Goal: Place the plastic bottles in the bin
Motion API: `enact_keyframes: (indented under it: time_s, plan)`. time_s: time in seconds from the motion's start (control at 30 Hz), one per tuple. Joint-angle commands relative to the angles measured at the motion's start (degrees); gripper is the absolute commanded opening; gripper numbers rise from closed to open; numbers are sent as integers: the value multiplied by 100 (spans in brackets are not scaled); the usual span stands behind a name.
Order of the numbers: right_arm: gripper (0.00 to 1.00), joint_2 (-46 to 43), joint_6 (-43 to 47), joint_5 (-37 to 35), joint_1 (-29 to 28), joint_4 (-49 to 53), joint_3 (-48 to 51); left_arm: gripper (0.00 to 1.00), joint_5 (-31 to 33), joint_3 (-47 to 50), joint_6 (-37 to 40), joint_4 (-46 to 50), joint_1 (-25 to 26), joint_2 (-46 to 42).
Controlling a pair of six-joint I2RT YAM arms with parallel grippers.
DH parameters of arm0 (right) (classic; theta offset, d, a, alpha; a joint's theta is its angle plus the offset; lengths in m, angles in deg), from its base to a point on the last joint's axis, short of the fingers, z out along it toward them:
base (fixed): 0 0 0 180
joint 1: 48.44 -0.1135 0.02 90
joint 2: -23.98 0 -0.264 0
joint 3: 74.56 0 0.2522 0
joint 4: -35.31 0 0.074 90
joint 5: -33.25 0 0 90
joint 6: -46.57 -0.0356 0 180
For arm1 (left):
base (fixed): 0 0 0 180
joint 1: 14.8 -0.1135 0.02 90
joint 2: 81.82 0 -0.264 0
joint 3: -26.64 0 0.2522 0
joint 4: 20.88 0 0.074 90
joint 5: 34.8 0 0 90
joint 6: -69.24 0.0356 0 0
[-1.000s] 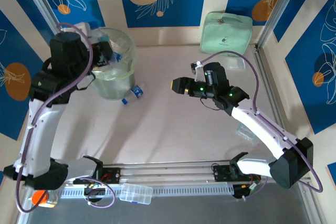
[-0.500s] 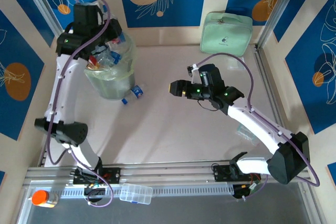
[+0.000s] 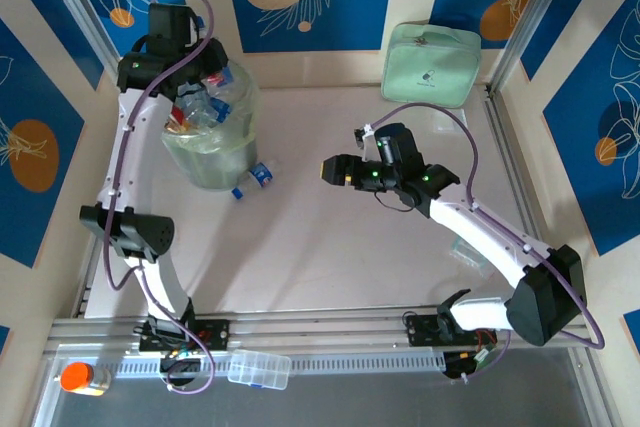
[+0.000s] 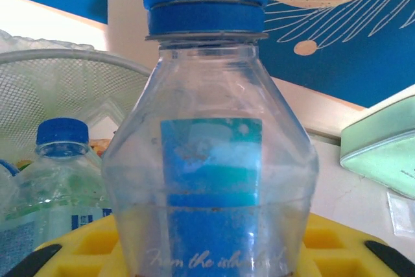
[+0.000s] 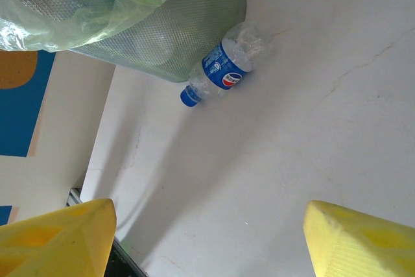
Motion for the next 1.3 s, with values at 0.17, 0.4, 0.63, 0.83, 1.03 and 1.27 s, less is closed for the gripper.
enact_keyframes:
  time_s: [0.17, 0.4, 0.63, 0.83, 1.03, 1.27]
  plan:
    - [76, -12, 73, -2, -54, -117, 108, 41, -6, -71, -489, 516, -43, 309]
    - [76, -11, 117, -53, -53, -91, 114, 56, 167, -29, -572, 759, -61, 452]
    - [76, -30, 143, -55, -54, -82, 114, 74, 360, -115, -530, 670, -62, 216]
    - [76, -8, 108, -17, -56, -135, 130, 73, 514, -297, -354, 646, -60, 27]
    - [76, -19, 101, -2, -54, -151, 143, 66, 937, -265, -19, 656, 32, -156]
    - [76, 29, 82, 42, -53, -152, 143, 66, 975, -379, 317, 555, 65, 221]
